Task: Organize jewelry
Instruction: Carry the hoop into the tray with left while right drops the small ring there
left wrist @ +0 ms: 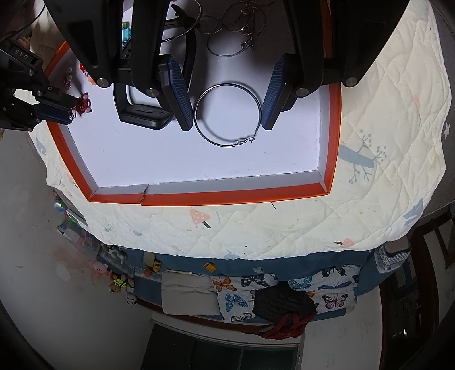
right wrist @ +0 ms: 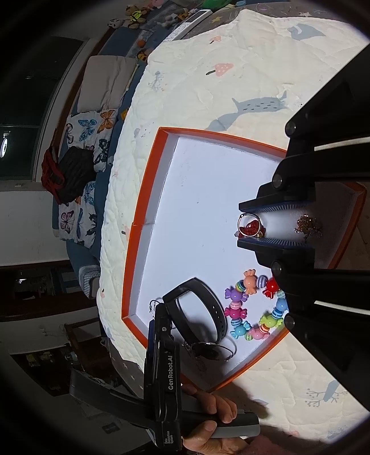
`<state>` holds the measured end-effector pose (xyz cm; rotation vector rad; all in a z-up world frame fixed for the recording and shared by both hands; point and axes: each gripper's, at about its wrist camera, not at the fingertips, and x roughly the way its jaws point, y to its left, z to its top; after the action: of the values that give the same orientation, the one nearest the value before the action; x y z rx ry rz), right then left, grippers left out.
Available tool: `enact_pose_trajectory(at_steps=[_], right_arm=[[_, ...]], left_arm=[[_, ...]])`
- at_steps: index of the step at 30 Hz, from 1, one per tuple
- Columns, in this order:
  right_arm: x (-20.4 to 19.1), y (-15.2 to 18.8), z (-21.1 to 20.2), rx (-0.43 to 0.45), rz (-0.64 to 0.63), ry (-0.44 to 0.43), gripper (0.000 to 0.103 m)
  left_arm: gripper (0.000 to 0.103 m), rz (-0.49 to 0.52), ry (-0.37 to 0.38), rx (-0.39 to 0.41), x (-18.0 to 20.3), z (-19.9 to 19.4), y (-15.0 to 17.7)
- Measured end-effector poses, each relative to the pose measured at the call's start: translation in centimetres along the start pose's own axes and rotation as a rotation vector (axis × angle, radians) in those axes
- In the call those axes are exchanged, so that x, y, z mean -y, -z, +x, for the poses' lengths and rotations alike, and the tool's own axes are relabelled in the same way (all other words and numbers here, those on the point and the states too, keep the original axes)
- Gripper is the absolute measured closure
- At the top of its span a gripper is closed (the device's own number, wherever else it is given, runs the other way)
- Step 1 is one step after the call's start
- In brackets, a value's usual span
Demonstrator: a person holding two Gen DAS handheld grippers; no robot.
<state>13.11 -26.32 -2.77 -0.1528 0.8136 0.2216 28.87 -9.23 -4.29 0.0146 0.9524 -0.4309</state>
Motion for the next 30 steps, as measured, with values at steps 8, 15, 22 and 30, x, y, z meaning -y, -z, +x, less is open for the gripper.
enact_pose_trajectory(at_steps=[8, 15, 22, 30], right_arm=[[0.0, -0.1, -0.2, 0.002, 0.001, 0.003, 0.08], [-0.6, -0.2, -1.3, 0.015, -0.01, 0.018, 0.072], [-1.7, 0.4, -3.1, 0.027, -0.021, 0.046, 0.062], [-2.8, 1.8, -4.8, 0.01, -0.005, 0.065, 0.055]], left_arm=[[0.048, -0.012, 0.017, 0.007, 0.2, -0.5, -0.1], [0.039, 0.014, -0.004, 0.059, 1.3, -3.4, 0.6], [0.025, 0.038, -0.061, 0.128, 3.0, -7.8, 2.7], [0.014, 0.053, -0.123, 0.174, 5.0, -13.3, 6.9]])
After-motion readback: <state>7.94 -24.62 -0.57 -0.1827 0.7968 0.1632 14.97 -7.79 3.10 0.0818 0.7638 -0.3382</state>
